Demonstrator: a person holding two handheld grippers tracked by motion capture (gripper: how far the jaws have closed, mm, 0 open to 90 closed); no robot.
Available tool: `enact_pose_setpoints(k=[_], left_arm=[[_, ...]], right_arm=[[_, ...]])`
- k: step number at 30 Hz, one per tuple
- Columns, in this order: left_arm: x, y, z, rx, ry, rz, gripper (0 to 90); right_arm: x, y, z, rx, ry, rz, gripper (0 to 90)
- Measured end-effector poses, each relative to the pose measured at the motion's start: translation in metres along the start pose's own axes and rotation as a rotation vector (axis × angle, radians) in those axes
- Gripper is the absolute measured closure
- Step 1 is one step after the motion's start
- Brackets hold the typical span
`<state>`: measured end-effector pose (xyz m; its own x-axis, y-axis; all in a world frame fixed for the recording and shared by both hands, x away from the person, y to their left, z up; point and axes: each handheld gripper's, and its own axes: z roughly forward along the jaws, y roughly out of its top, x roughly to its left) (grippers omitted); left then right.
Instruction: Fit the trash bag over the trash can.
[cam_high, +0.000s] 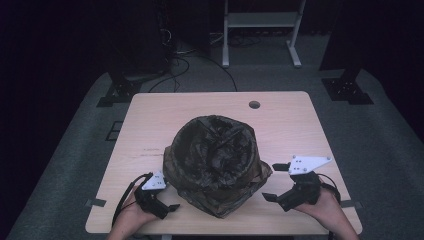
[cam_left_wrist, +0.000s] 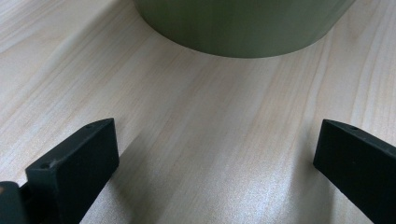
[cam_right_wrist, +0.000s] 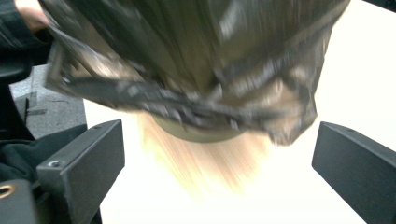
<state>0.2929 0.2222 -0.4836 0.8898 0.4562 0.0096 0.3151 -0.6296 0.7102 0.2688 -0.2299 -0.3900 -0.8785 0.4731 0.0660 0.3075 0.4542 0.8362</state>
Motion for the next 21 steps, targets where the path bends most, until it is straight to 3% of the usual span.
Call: enact_pose_setpoints(k=[9, 15, 21], left_arm=[[0.000, 0.000, 0.000, 0.000, 0.000, 0.000, 0.0], [0.000, 0.000, 0.000, 0.000, 0.000, 0.000, 0.0], [0.000, 0.000, 0.000, 0.000, 0.000, 0.000, 0.0]], right_arm=[[-0.008, -0.037, 0.022, 0.035, -0.028, 0.052, 1.8], [-0.012, -0.052, 0.040, 0.073, -0.071, 0.054, 0.0], [-0.007, -0.057, 0.058, 0.130, -0.093, 0.016, 0.0]])
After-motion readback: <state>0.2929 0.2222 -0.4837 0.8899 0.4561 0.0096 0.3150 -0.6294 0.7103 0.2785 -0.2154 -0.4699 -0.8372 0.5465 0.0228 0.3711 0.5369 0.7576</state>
